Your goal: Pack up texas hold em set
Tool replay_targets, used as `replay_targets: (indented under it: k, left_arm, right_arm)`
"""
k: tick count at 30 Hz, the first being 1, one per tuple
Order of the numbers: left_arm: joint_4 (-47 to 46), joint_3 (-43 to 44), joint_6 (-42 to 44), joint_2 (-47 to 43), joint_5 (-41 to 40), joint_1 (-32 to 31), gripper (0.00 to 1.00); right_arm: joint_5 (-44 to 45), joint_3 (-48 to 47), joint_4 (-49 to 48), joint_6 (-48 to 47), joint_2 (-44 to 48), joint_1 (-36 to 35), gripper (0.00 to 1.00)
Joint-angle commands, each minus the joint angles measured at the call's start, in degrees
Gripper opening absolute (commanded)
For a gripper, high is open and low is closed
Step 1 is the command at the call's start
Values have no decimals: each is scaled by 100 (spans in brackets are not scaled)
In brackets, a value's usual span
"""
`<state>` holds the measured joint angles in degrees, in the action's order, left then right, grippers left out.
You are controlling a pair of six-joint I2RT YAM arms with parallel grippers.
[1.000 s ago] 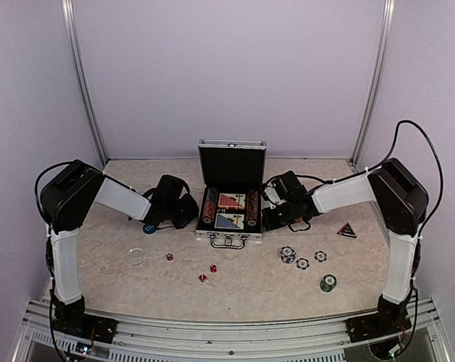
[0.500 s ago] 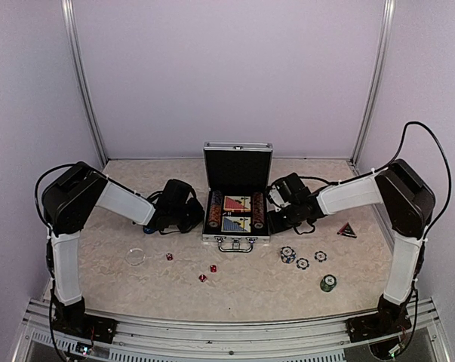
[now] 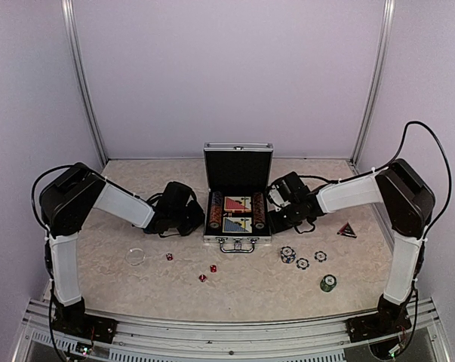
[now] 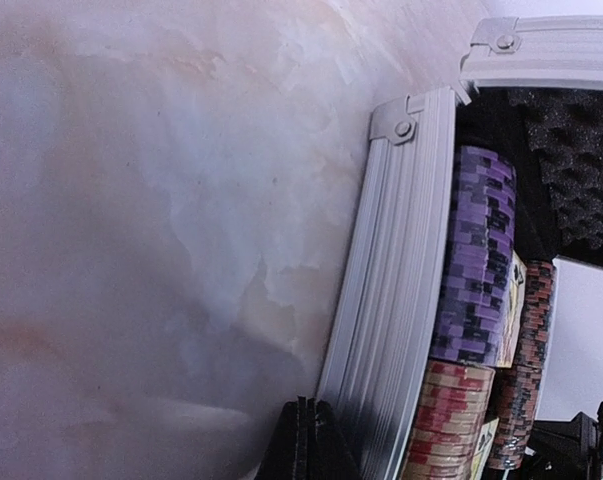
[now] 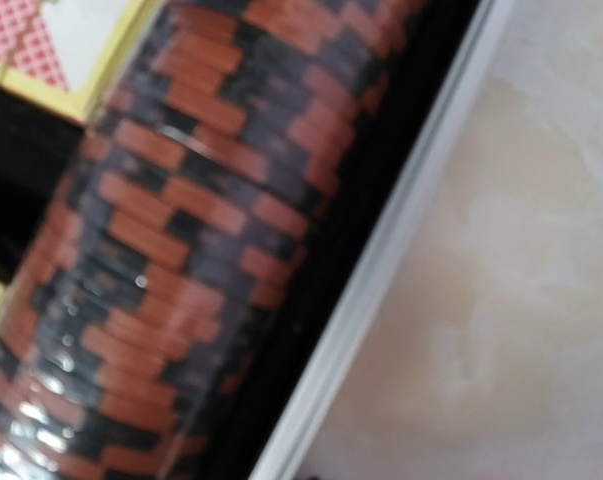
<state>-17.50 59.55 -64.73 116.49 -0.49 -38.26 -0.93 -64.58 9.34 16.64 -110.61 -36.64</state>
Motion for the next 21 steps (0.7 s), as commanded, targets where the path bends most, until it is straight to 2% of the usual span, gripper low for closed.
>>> replay_targets:
  k: [1,8,21]
  left_arm:
    - [39,-204,30,-240,1014,-437,0]
    - [180,-74,167,-308,1031,-81,0]
    - [832,743,539,-561,868,292,0]
  right_arm:
    - [-453,-56,85,-107,6,-171,0]
    - [-359,-127,260,-161,92,-98,0]
    - [-117,-367,845,-292,746,23,0]
